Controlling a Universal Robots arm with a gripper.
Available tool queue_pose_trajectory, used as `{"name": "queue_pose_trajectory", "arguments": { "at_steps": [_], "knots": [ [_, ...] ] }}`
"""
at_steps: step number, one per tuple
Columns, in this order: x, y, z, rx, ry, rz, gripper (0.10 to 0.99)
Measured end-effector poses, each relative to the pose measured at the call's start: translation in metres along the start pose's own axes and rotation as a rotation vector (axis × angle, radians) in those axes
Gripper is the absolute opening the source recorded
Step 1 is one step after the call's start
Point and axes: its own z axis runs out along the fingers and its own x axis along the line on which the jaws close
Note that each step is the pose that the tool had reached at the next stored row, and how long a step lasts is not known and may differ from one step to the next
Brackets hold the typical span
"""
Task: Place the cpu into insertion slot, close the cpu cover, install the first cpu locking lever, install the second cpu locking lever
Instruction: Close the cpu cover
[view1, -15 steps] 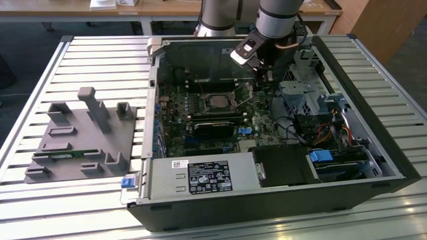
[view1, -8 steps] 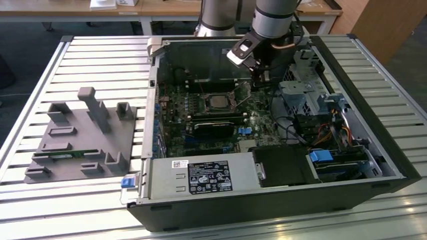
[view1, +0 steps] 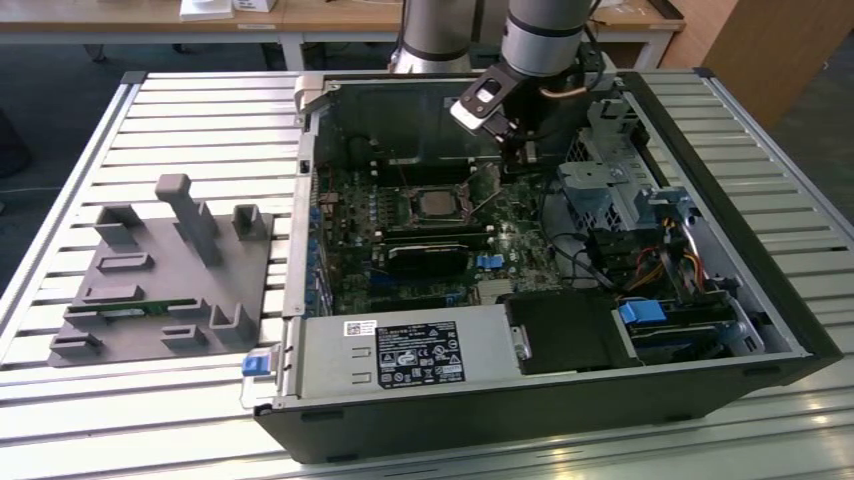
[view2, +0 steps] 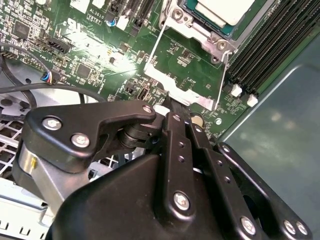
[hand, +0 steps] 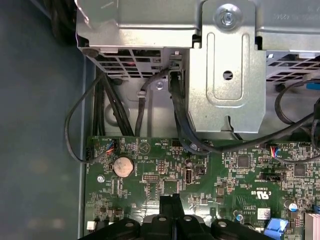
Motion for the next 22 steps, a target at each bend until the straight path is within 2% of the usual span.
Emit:
{"name": "queue_pose_trajectory", "arguments": {
  "at_steps": [22],
  "knots": [
    [0.0, -0.006, -0.0001, 0.0, 0.0, 0.0, 0.106]
  ]
}}
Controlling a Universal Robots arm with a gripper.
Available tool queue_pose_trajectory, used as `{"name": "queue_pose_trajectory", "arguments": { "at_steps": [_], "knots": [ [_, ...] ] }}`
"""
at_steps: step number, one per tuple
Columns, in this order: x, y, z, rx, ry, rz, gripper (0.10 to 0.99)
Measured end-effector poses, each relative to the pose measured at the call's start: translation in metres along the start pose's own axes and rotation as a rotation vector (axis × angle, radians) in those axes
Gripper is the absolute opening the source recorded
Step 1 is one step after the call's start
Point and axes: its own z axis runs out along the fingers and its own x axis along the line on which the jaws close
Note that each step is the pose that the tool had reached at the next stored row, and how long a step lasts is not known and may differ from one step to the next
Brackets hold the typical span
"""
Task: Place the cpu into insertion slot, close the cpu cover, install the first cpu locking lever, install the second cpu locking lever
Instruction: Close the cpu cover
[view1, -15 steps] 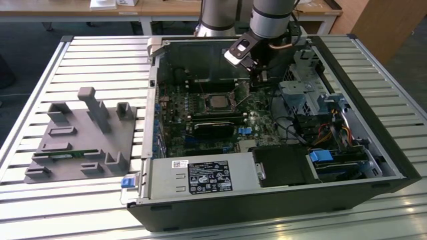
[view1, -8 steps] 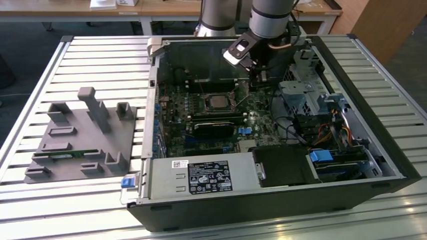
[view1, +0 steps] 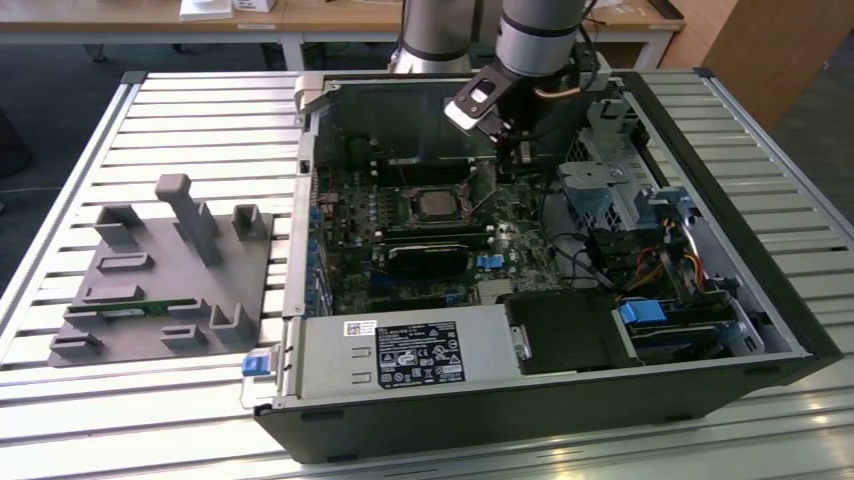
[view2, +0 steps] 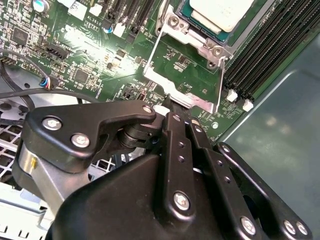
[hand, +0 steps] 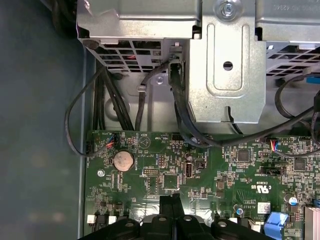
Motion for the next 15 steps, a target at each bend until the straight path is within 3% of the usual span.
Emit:
{"name": "queue_pose_trajectory", "arguments": {
  "at_steps": [15],
  "knots": [
    [0.0, -0.0041, -0.0001, 0.0, 0.0, 0.0, 0.106]
  ]
}}
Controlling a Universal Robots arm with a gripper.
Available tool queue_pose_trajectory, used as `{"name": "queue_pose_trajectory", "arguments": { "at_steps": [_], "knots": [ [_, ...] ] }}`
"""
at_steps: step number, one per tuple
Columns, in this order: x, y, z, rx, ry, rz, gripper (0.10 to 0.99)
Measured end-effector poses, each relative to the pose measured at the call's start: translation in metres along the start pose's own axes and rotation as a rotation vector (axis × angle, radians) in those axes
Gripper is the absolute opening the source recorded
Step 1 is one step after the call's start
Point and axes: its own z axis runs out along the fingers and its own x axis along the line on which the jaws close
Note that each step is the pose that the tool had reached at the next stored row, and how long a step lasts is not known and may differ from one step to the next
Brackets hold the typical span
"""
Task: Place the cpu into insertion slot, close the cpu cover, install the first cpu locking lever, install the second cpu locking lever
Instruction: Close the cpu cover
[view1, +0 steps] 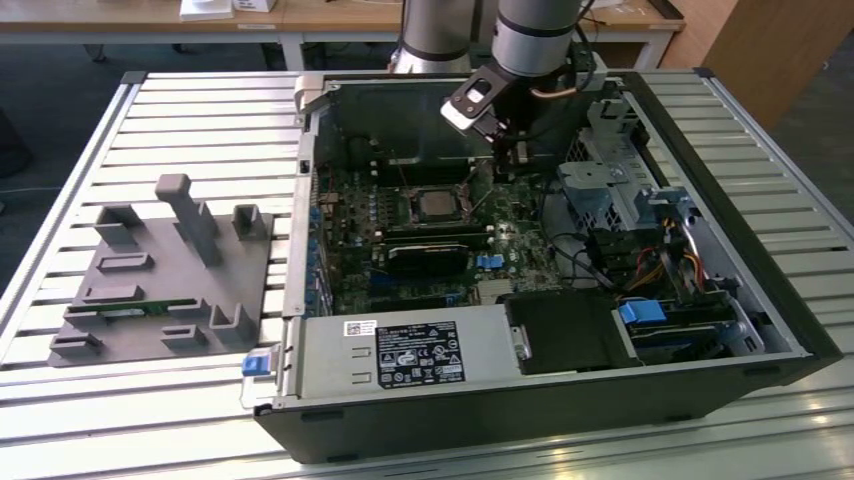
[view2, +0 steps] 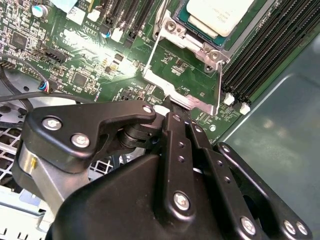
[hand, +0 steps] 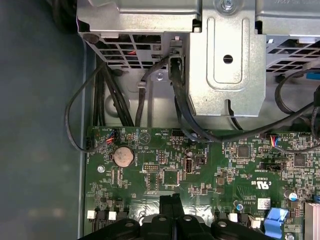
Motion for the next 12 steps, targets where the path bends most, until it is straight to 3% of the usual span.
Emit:
{"name": "queue_pose_trajectory", "arguments": {
  "at_steps": [12],
  "knots": [
    [0.0, -0.0023, 0.0, 0.0, 0.0, 0.0, 0.106]
  ]
}}
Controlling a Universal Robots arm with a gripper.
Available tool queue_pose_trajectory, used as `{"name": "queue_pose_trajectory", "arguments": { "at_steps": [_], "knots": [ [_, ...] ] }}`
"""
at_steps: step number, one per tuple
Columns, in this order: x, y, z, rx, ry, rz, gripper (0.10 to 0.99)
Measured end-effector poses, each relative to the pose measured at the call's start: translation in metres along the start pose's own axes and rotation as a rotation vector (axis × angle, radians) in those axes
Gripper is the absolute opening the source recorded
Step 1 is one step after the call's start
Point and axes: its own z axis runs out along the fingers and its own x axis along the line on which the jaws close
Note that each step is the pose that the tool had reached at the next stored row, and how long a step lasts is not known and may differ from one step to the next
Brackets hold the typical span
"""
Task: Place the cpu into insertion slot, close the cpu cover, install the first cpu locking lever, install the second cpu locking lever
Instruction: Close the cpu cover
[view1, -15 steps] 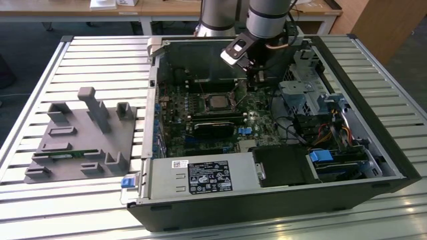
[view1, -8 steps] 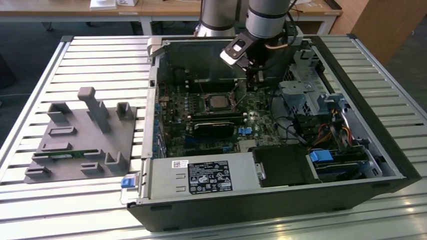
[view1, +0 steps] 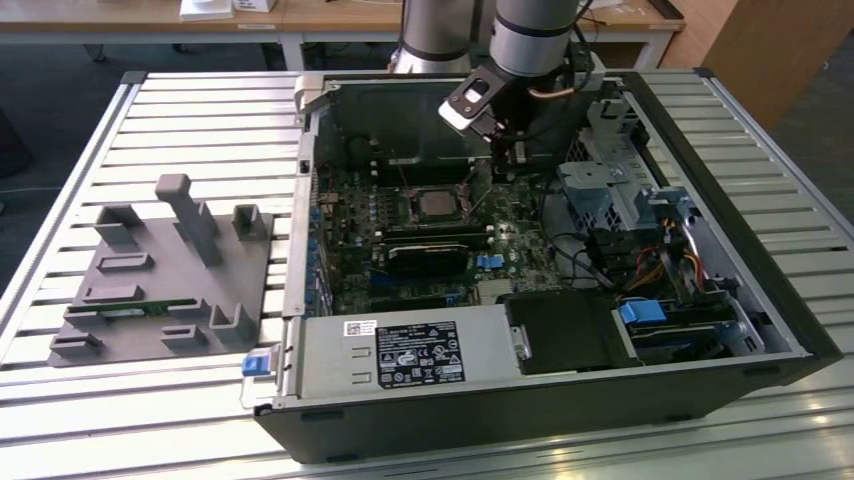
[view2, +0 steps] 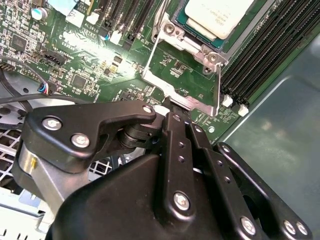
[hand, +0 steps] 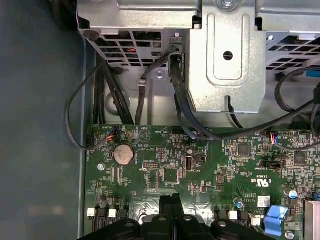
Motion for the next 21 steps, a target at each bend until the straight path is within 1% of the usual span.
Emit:
{"name": "queue_pose_trajectory", "arguments": {
  "at_steps": [21],
  "knots": [
    [0.0, -0.0047, -0.0001, 0.0, 0.0001, 0.0, 0.106]
  ]
}}
